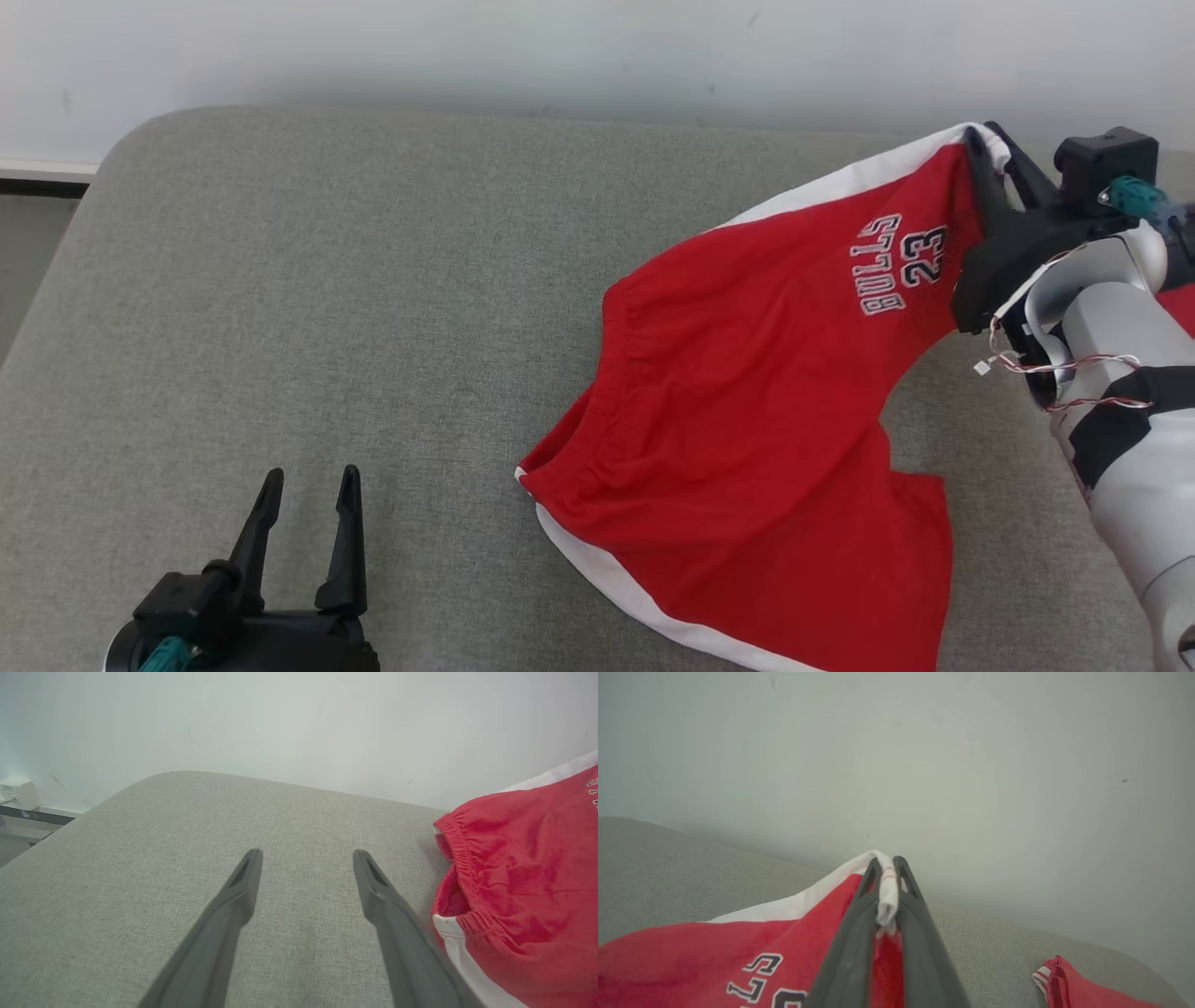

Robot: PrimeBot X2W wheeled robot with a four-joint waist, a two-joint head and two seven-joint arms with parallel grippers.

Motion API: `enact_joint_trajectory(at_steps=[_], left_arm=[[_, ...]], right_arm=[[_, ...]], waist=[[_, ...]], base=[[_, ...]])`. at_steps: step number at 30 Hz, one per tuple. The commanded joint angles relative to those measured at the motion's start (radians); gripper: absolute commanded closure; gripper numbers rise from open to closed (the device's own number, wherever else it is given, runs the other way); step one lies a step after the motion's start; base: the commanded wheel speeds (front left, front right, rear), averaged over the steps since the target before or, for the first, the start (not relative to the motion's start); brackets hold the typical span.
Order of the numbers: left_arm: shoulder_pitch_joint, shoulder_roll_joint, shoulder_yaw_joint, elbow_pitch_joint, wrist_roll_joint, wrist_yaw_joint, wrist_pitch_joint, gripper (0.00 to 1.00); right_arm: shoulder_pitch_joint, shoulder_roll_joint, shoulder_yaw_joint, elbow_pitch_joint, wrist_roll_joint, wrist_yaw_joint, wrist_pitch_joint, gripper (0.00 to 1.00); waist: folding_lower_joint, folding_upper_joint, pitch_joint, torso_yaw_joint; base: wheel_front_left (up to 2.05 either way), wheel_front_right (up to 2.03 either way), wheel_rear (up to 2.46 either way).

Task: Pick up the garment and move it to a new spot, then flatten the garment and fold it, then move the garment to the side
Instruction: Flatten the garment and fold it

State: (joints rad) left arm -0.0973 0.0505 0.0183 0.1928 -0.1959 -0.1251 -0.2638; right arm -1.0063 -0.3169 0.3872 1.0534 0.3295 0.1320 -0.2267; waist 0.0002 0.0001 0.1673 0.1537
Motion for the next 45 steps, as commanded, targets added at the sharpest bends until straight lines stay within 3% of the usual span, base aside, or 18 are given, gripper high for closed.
enact_joint_trajectory(at_steps=[1,5,11,23,35,45], left_arm=[[-0.009,0.0,0.001,0.002,-0.014,-0.004,0.0,0.0],[-0.005,0.0,0.009,0.0,-0.01,-0.004,0.0,0.0],[0.015,0.0,0.034,-0.005,0.006,-0.004,0.0,0.0],[0.054,0.0,0.059,-0.017,0.025,-0.005,0.0,0.0],[0.102,0.0,0.056,-0.024,0.031,-0.004,0.0,0.0],[0.114,0.0,0.058,-0.03,0.034,-0.003,0.0,0.0]], right_arm=[[-0.017,0.007,0.001,0.009,-0.006,-0.003,-0.013,0.0],[-0.008,0.023,0.002,0.016,-0.011,-0.003,-0.033,0.0],[0.104,0.024,-0.028,-0.149,0.007,-0.003,-0.038,0.0],[0.505,0.05,-0.145,-0.559,-0.017,-0.003,-0.037,0.0],[0.905,0.147,-0.272,-0.866,-0.062,-0.003,-0.037,0.0],[1.066,0.233,-0.285,-0.959,-0.122,-0.003,-0.037,0.0]], waist=[[-0.0002,-0.0001,0.004,0.0],[-0.0002,-0.0001,-0.005,-0.02],[-0.0002,-0.0001,-0.035,-0.063],[-0.0002,-0.0001,-0.079,-0.135],[-0.0002,-0.0001,-0.139,-0.158],[-0.0002,-0.0001,-0.145,-0.167]], base=[[0.0,0.0,0.0],[0.0,0.0,0.0],[0.0,0.0,0.0],[0.0,0.0,0.0],[0.0,0.0,0.0],[0.0,0.0,0.0]])
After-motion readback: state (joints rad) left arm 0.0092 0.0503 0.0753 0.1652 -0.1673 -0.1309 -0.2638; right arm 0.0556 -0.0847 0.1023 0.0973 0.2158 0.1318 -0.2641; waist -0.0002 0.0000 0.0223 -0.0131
